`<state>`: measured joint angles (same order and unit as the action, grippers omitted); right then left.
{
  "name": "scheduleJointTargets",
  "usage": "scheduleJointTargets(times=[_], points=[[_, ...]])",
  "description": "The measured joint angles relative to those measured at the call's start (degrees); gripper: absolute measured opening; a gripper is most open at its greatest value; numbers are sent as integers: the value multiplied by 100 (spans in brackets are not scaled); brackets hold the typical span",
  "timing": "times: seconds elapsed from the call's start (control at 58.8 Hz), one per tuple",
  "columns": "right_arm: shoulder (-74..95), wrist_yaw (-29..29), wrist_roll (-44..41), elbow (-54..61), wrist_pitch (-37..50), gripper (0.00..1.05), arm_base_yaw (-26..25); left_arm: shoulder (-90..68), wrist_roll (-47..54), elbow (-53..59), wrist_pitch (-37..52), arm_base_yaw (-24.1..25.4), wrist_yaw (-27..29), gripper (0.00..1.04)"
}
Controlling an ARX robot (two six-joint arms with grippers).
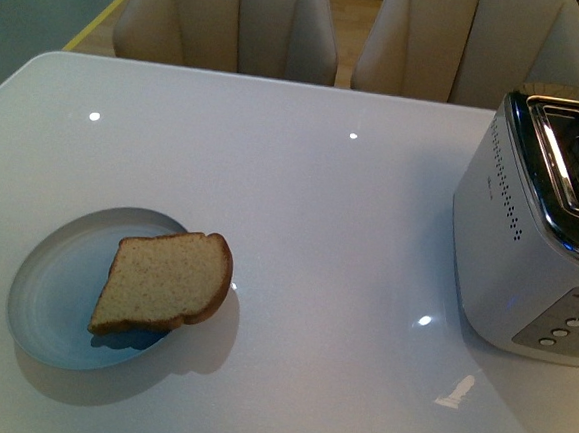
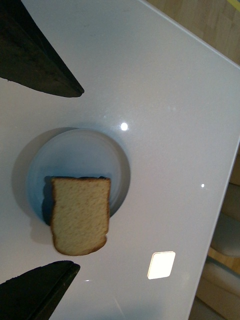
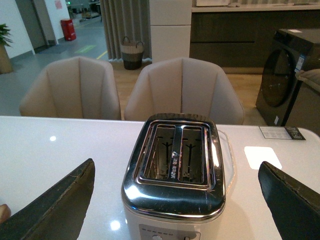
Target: Left arm holds plate, right arm toasts bread
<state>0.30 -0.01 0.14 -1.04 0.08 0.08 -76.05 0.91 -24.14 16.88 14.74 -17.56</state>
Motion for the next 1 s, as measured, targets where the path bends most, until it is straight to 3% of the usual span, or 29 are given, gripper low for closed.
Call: scheduleJointTargets(times=[0.187, 0.357, 0.799, 1.003], points=[[0, 0, 0, 0, 0, 96, 0, -2323, 538, -1005, 273, 70, 129, 97], [0, -2, 0, 0, 0, 96, 0, -3493, 787, -1685, 208, 74, 223, 97], [0, -2, 0, 0, 0, 96, 0, -4699, 1641, -2586, -433, -256, -57, 97], [0, 0, 2, 0, 0, 96, 0, -5305, 1880, -3132, -846, -450, 243, 97]])
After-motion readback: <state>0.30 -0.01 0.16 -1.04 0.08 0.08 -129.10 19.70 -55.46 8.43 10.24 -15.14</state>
